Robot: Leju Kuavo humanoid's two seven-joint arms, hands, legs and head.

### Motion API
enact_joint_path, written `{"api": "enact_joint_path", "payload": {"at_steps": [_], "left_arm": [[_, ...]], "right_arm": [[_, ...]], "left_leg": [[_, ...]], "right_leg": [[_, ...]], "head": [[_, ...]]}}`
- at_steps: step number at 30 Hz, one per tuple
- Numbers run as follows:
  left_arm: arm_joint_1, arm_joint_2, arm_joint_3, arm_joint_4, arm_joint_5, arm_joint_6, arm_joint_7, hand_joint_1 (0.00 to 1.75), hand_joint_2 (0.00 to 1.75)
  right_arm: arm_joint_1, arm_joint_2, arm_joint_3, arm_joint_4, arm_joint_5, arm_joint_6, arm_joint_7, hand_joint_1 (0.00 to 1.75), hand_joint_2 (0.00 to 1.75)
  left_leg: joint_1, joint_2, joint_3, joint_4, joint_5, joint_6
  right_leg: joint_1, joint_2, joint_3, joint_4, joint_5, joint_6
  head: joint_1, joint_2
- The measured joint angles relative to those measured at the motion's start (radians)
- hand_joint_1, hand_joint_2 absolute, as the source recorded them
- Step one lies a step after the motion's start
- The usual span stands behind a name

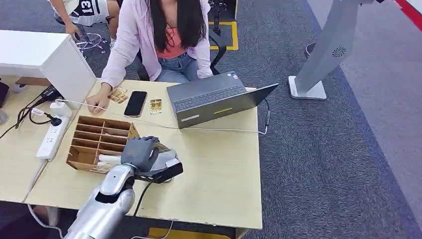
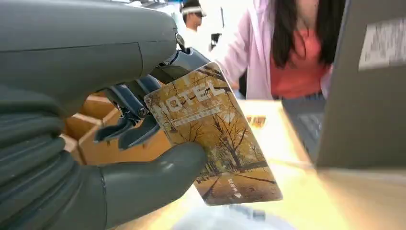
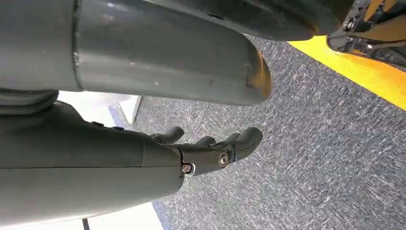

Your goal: Pass the card to the sensor for recognition and then transmit it.

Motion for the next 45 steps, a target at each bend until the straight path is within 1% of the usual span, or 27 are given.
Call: {"api": "enact_joint_path", "payload": {"at_steps": [3,10,14,19,26,27,29,30,32,35,37,40,45], "left_arm": [[0.002,-0.003,-0.007,0.016,0.018,-0.030,-0.002,1.75,1.75],[0.001,-0.004,-0.013,0.025,0.025,-0.040,-0.005,1.75,1.75],[-0.002,-0.004,-0.013,0.030,0.067,-0.056,-0.020,1.75,1.75],[-0.002,0.000,-0.013,0.030,0.084,0.003,-0.025,1.75,1.75],[-0.004,0.006,-0.013,0.029,0.085,0.014,-0.024,1.75,1.75],[-0.004,0.007,-0.013,0.029,0.080,0.036,-0.021,1.75,1.75],[-0.008,0.010,-0.013,0.014,0.067,0.125,-0.018,1.75,1.75],[-0.018,0.014,-0.012,-0.004,0.059,0.198,-0.018,1.75,1.75],[-0.061,0.029,-0.002,-0.037,0.050,0.276,-0.018,1.75,1.75],[-0.137,0.059,0.042,-0.080,0.036,0.353,-0.042,1.75,1.75],[-0.190,0.081,0.077,-0.088,0.015,0.384,-0.055,1.75,1.75],[-0.265,0.105,0.147,-0.084,-0.023,0.401,-0.082,1.75,1.75],[-0.352,0.130,0.214,-0.041,-0.073,0.442,-0.100,1.75,1.75]], "right_arm": [[0.000,0.000,0.000,0.000,0.006,0.000,-0.002,0.00,0.00],[0.000,0.000,0.000,0.000,0.006,0.000,-0.003,0.00,0.00],[0.000,0.000,0.000,0.000,0.007,0.000,-0.004,0.00,0.00],[0.001,0.000,0.000,0.000,-0.001,0.000,-0.005,0.00,0.00],[0.001,0.000,0.000,0.000,-0.002,0.000,-0.005,0.00,0.00],[0.001,0.000,0.000,0.000,-0.002,0.000,-0.005,0.00,0.00],[0.001,0.000,0.000,0.000,-0.001,-0.002,-0.003,0.00,0.00],[0.001,0.000,0.000,0.000,0.003,-0.002,-0.002,0.00,0.00],[0.001,0.000,0.000,0.000,0.017,-0.002,0.000,0.00,0.00],[0.002,0.000,0.000,0.000,0.054,0.000,0.001,0.00,0.00],[0.002,0.000,0.000,0.000,0.075,0.002,0.003,0.00,0.00],[0.002,0.001,0.000,0.000,0.095,0.008,0.006,0.00,0.00],[0.001,0.003,0.000,0.000,0.111,0.015,0.006,0.00,0.00]], "left_leg": [[0.000,0.000,0.000,0.000,0.000,0.000],[0.000,0.000,0.000,0.000,0.000,0.000],[0.000,0.000,0.000,0.000,0.000,0.000],[0.000,0.000,0.000,0.000,0.000,0.000],[0.000,0.000,0.000,0.000,0.000,0.000],[0.000,0.000,0.000,0.000,0.000,0.000],[0.000,0.000,0.000,0.000,0.000,0.000],[0.000,0.000,0.000,0.000,0.000,0.000],[0.000,-0.001,-0.001,0.000,0.001,0.000],[0.000,-0.001,0.000,0.000,0.002,0.000],[0.001,-0.001,0.000,0.000,0.002,0.000],[0.001,-0.001,0.000,0.000,0.002,-0.001],[0.001,-0.001,0.000,0.000,0.003,-0.001]], "right_leg": [[0.000,0.000,0.000,0.000,0.000,0.000],[0.000,0.000,0.000,0.000,0.000,0.000],[0.000,0.000,0.001,0.000,0.000,0.000],[0.000,0.000,0.001,0.000,0.000,0.000],[0.000,0.000,0.001,0.000,0.000,0.000],[0.000,0.000,0.000,0.000,0.000,0.000],[0.000,0.000,0.000,0.000,0.000,0.000],[0.000,-0.001,0.000,0.000,0.000,0.000],[0.000,-0.001,0.000,0.000,0.000,0.000],[0.000,-0.001,0.000,0.001,0.000,0.000],[0.000,-0.001,0.000,0.002,0.000,0.000],[0.000,-0.001,0.000,0.002,0.000,0.000],[0.000,-0.001,0.000,0.002,0.000,0.000]], "head": [[0.000,0.000],[0.000,0.000],[0.000,0.000],[0.000,0.000],[0.000,0.000],[0.000,0.000],[0.000,0.000],[0.000,0.000],[0.000,0.000],[0.000,0.000],[0.000,0.000],[-0.001,0.000],[-0.001,0.000]]}}
